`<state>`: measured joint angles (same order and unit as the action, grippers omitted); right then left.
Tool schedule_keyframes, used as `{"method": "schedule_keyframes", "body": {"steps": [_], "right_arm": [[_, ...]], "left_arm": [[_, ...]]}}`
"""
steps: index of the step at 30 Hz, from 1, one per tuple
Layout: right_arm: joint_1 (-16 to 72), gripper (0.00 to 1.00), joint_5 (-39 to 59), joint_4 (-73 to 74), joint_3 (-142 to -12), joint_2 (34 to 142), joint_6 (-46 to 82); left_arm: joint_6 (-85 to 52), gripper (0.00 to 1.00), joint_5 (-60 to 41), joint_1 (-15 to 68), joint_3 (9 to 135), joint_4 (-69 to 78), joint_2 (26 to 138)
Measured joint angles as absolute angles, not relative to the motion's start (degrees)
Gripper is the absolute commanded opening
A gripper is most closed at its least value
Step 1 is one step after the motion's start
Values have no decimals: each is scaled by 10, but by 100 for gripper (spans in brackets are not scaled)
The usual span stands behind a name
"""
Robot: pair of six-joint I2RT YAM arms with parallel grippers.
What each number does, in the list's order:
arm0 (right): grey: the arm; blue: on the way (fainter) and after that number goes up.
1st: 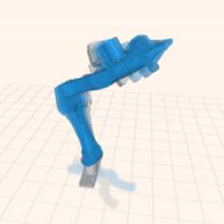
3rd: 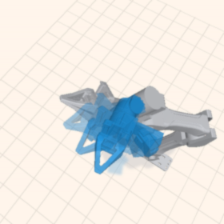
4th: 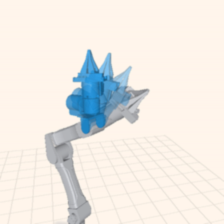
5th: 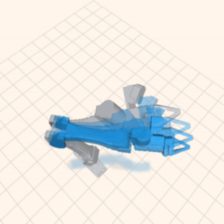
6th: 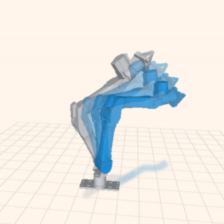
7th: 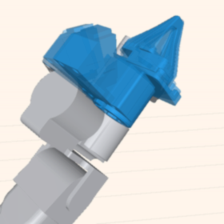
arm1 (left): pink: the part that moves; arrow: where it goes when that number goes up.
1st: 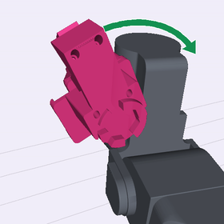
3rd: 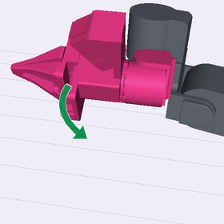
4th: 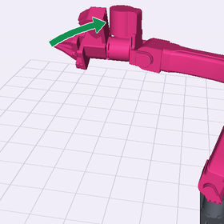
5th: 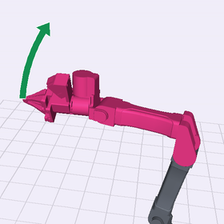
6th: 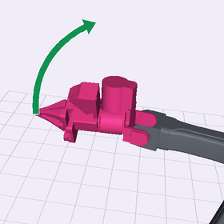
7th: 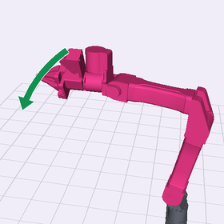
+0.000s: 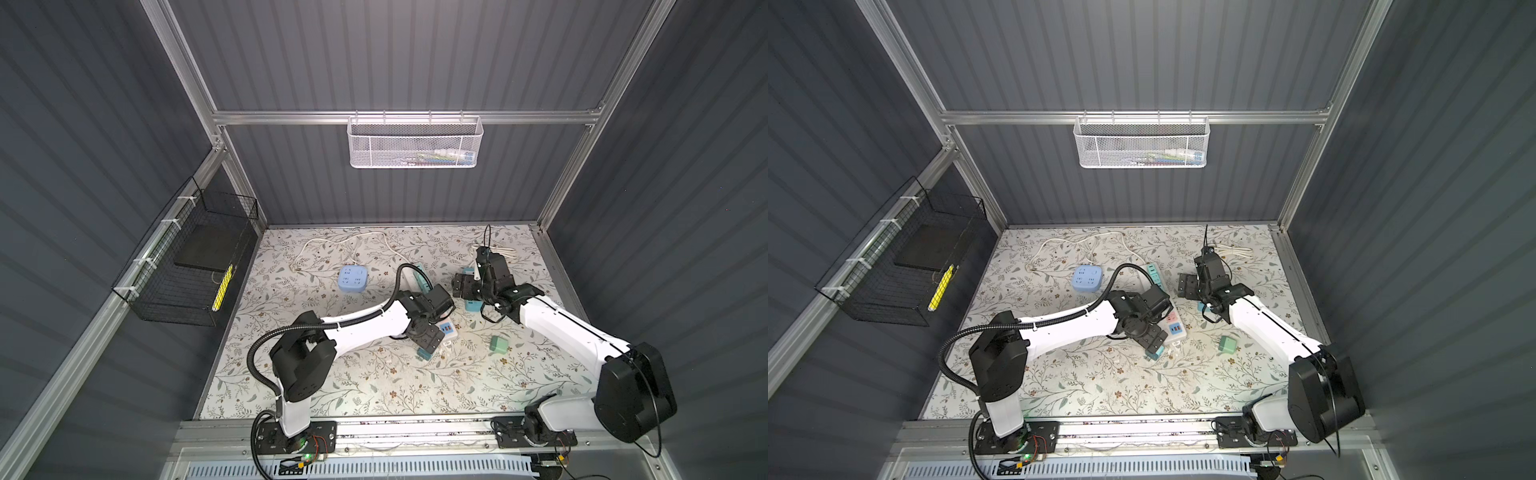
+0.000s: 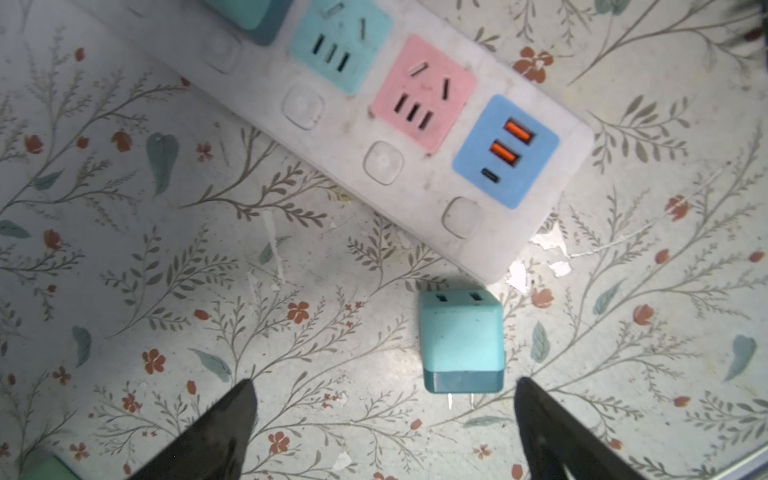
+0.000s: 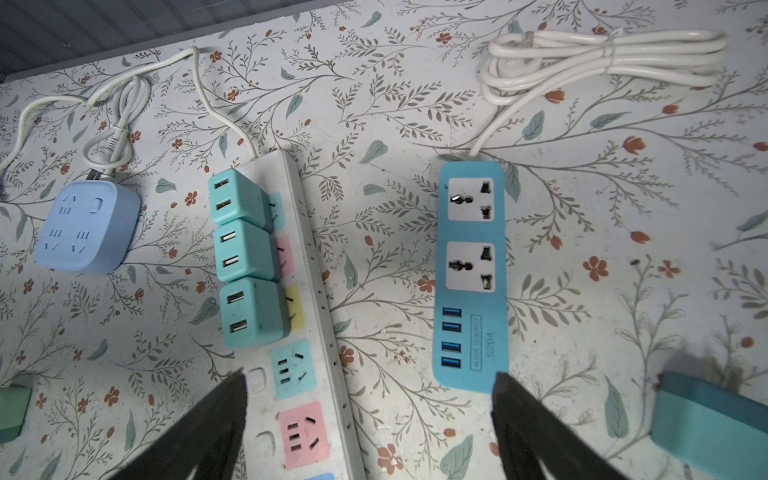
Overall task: Insert the plug
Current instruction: 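Lower the left gripper onto a teal adapter near the strip and grasp it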
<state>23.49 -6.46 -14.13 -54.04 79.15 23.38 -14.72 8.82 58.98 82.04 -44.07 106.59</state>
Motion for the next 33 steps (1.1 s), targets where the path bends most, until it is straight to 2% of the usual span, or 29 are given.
{"method": "schedule_keyframes", "body": {"steps": [5, 14, 16, 18, 20, 27, 33], "right_arm": [[233, 91, -64, -141, -541, 792, 236], [229, 91, -64, -141, -548, 801, 236], [229, 91, -64, -141, -550, 807, 236], [229, 91, -64, -141, -552, 811, 236], [229, 90, -64, -142, -552, 811, 236], [229, 89, -62, -144, -552, 811, 245], [227, 89, -40, -159, -546, 777, 255]], "left_arm": [[-144, 74, 53, 592, 826, -449, 1091], [-155, 76, 12, 599, 833, -454, 1128], [-157, 73, 7, 601, 836, -454, 1136], [-162, 66, 4, 603, 840, -453, 1147], [-171, 59, 8, 604, 844, -453, 1157], [-192, 47, 45, 604, 845, -452, 1171], [-202, 43, 75, 603, 839, -444, 1168]]}}
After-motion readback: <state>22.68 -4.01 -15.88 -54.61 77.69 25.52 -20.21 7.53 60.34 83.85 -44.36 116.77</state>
